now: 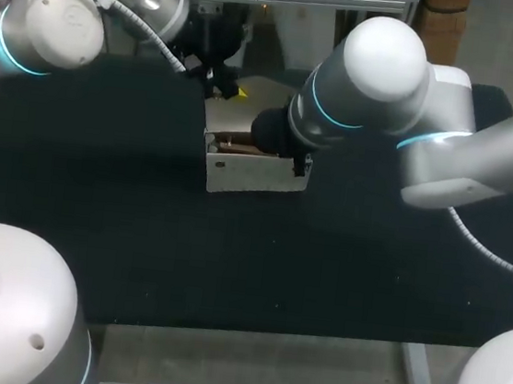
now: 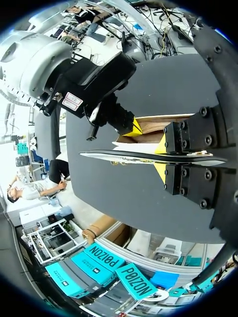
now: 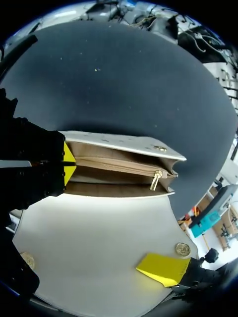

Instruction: Pick up the bag, open it, inspect its contents, close it, and place it on the opposite side

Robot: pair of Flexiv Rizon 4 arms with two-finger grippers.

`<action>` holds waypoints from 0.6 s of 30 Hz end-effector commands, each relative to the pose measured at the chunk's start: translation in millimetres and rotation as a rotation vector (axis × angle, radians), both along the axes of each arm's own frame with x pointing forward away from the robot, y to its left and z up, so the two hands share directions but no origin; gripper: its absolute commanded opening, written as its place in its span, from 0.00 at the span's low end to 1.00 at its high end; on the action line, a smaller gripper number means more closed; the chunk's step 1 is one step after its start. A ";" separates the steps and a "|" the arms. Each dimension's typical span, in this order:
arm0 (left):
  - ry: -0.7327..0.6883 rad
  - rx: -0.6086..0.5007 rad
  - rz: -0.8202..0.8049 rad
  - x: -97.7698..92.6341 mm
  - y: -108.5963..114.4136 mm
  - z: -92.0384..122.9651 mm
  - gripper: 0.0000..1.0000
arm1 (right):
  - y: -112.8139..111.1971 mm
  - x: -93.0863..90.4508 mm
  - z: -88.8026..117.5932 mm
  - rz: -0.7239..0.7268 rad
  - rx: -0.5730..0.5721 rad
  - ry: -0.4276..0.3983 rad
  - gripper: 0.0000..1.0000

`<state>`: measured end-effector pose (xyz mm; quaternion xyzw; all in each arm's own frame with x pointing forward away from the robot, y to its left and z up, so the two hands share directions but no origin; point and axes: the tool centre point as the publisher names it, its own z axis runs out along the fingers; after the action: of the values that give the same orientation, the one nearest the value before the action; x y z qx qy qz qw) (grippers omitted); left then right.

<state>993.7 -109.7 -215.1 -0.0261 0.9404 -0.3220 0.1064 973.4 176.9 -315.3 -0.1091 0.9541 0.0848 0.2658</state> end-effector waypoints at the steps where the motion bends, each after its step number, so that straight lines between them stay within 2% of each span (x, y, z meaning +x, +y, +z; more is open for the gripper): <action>1: -0.009 -0.007 -0.015 -3.7 0.8 2.7 0.00 | 4.6 8.8 -5.6 0.012 -0.008 0.033 0.00; 8: -0.028 -0.006 -0.034 -9.8 -1.5 4.0 0.00 | 10.3 15.6 -16.8 0.035 -0.018 0.108 0.00; 10: -0.033 -0.005 -0.035 -10.6 -1.9 4.0 0.00 | 10.7 16.2 -18.0 0.035 -0.019 0.114 0.05; 12: -0.036 -0.005 -0.035 -10.9 -1.9 4.1 0.00 | 10.8 16.3 -18.8 0.035 -0.022 0.123 0.11; 14: -0.039 -0.006 -0.036 -11.5 -1.5 4.4 0.00 | 10.5 16.6 -19.9 0.037 -0.028 0.137 0.25; 18: -0.047 -0.007 -0.039 -12.7 -1.2 4.9 0.00 | 9.4 16.0 -21.0 0.035 -0.036 0.151 0.44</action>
<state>984.9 -111.8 -213.0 -0.0005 0.9380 -0.3256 0.1186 987.0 184.6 -334.9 -0.1226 0.9673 0.0856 0.2051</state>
